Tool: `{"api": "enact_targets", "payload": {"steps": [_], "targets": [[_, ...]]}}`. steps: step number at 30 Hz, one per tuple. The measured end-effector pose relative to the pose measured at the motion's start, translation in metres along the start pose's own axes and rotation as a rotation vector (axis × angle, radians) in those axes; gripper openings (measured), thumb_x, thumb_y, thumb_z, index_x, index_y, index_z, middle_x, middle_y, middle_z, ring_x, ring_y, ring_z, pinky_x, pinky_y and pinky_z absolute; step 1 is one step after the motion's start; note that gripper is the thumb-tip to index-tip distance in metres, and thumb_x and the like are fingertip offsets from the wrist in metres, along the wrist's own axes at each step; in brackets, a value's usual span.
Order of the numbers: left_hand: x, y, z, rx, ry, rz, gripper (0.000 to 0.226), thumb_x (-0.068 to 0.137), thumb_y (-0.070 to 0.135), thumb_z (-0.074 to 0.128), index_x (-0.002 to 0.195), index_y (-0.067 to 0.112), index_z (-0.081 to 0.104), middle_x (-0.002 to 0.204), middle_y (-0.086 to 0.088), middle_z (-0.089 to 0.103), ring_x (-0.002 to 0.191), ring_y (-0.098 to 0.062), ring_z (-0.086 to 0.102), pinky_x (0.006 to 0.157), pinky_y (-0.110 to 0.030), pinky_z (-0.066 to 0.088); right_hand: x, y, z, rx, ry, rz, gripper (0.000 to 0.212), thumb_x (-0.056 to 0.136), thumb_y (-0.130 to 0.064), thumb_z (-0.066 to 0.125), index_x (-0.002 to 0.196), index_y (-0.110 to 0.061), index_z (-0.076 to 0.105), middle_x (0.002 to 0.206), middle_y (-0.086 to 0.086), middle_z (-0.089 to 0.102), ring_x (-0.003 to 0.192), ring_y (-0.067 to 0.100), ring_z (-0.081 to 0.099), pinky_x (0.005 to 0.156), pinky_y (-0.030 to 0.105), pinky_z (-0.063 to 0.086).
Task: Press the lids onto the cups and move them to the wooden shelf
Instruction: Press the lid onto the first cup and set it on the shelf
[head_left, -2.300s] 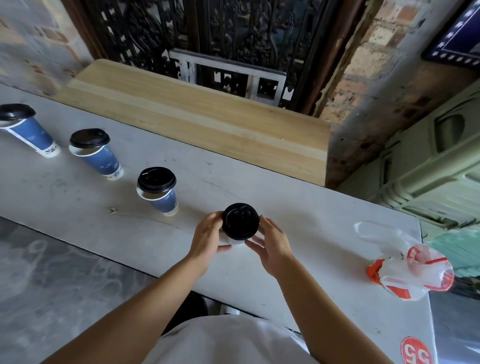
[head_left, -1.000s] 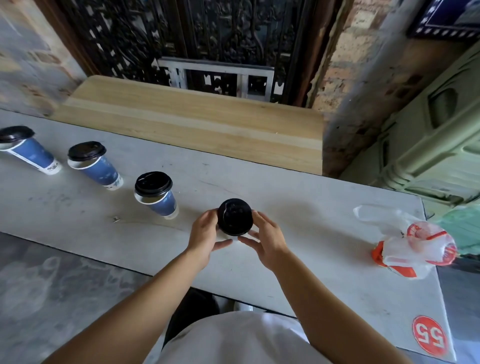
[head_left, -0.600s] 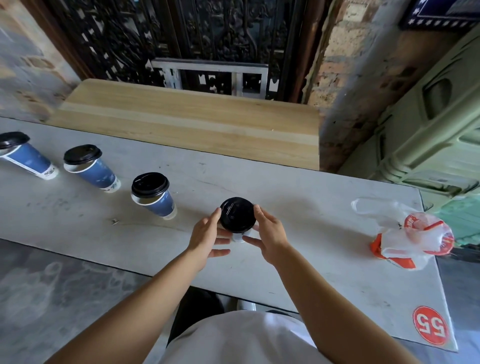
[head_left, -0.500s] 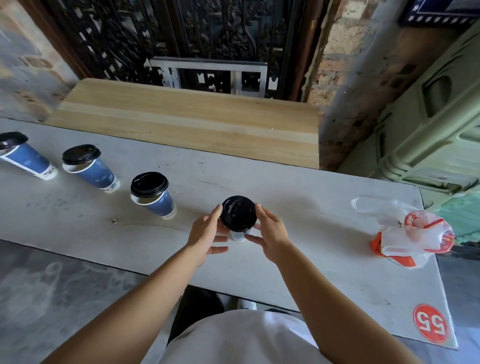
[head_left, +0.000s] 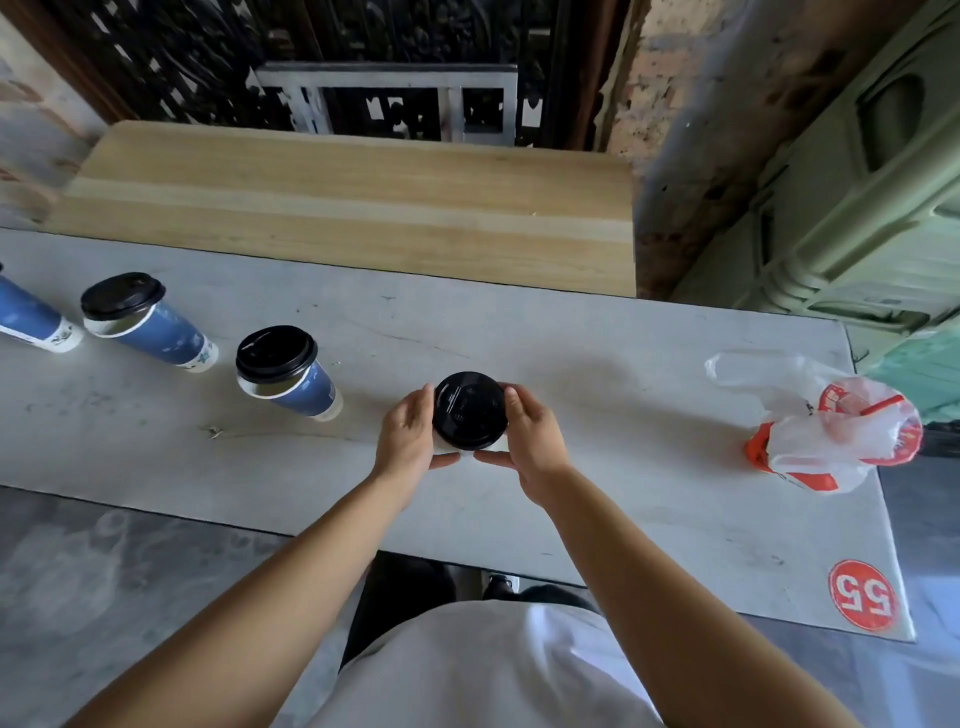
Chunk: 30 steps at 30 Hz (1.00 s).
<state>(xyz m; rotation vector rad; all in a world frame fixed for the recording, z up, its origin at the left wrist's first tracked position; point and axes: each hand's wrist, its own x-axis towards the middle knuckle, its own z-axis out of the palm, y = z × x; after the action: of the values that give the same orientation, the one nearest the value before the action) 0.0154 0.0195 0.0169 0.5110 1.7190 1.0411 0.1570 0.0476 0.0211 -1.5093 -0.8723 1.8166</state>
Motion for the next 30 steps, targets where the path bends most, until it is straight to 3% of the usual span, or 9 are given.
{"api": "enact_targets", "payload": {"steps": [4, 10, 14, 17, 19, 23, 30], "targets": [[0.004, -0.003, -0.002, 0.001, -0.029, 0.005, 0.029, 0.105, 0.042, 0.048, 0.095, 0.03, 0.073, 0.089, 0.02, 0.073, 0.09, -0.001, 0.071, 0.062, -0.035, 0.064, 0.003, 0.003, 0.0, 0.021, 0.009, 0.002, 0.03, 0.108, -0.026, 0.04, 0.119, -0.018, 0.067, 0.112, 0.002, 0.069, 0.108, 0.02, 0.066, 0.075, 0.049, 0.064], [0.004, 0.004, -0.002, -0.031, -0.047, -0.063, 0.029, 0.106, 0.036, 0.048, 0.11, 0.015, 0.067, 0.121, -0.008, 0.069, 0.11, -0.022, 0.069, 0.079, -0.055, 0.064, 0.0, -0.001, 0.002, 0.076, 0.007, 0.029, 0.032, 0.108, -0.029, 0.041, 0.122, -0.017, 0.067, 0.121, 0.007, 0.068, 0.112, 0.022, 0.065, 0.08, 0.052, 0.063], [0.004, 0.013, -0.009, -0.064, -0.136, -0.11, 0.024, 0.103, 0.033, 0.053, 0.11, 0.021, 0.072, 0.116, -0.003, 0.075, 0.11, -0.021, 0.071, 0.074, -0.047, 0.064, -0.003, -0.002, -0.004, 0.167, -0.053, 0.099, 0.033, 0.107, -0.036, 0.044, 0.124, -0.018, 0.068, 0.128, 0.005, 0.067, 0.121, 0.023, 0.061, 0.092, 0.052, 0.059], [-0.002, 0.011, -0.011, -0.124, -0.141, -0.13, 0.02, 0.101, 0.031, 0.054, 0.102, 0.027, 0.074, 0.113, 0.001, 0.076, 0.105, -0.019, 0.074, 0.073, -0.045, 0.064, -0.009, 0.005, -0.004, 0.27, -0.028, 0.1, 0.027, 0.106, -0.034, 0.049, 0.115, -0.023, 0.072, 0.116, -0.01, 0.072, 0.119, 0.017, 0.057, 0.088, 0.033, 0.06], [-0.006, 0.007, -0.012, -0.184, -0.093, -0.153, 0.022, 0.103, 0.026, 0.052, 0.1, 0.026, 0.073, 0.116, 0.0, 0.074, 0.101, -0.021, 0.076, 0.069, -0.045, 0.063, -0.011, 0.011, -0.004, 0.336, 0.0, 0.057, 0.023, 0.105, -0.024, 0.051, 0.112, -0.022, 0.073, 0.11, -0.011, 0.075, 0.117, 0.016, 0.061, 0.085, 0.024, 0.057], [-0.011, -0.001, -0.011, -0.156, -0.04, -0.182, 0.022, 0.104, 0.032, 0.053, 0.112, 0.018, 0.066, 0.121, -0.007, 0.07, 0.105, -0.027, 0.073, 0.065, -0.045, 0.063, -0.012, 0.015, -0.004, 0.319, 0.027, -0.033, 0.029, 0.105, -0.014, 0.05, 0.128, -0.007, 0.066, 0.127, 0.012, 0.07, 0.118, 0.019, 0.064, 0.1, 0.029, 0.05], [-0.008, -0.002, -0.012, -0.013, -0.032, -0.192, 0.035, 0.1, 0.056, 0.052, 0.108, 0.024, 0.063, 0.094, -0.006, 0.077, 0.075, -0.015, 0.078, 0.058, -0.039, 0.062, -0.01, 0.015, 0.001, 0.131, 0.016, -0.013, 0.031, 0.107, -0.035, 0.045, 0.12, -0.023, 0.07, 0.118, -0.002, 0.072, 0.113, 0.009, 0.064, 0.088, 0.04, 0.058]]}}
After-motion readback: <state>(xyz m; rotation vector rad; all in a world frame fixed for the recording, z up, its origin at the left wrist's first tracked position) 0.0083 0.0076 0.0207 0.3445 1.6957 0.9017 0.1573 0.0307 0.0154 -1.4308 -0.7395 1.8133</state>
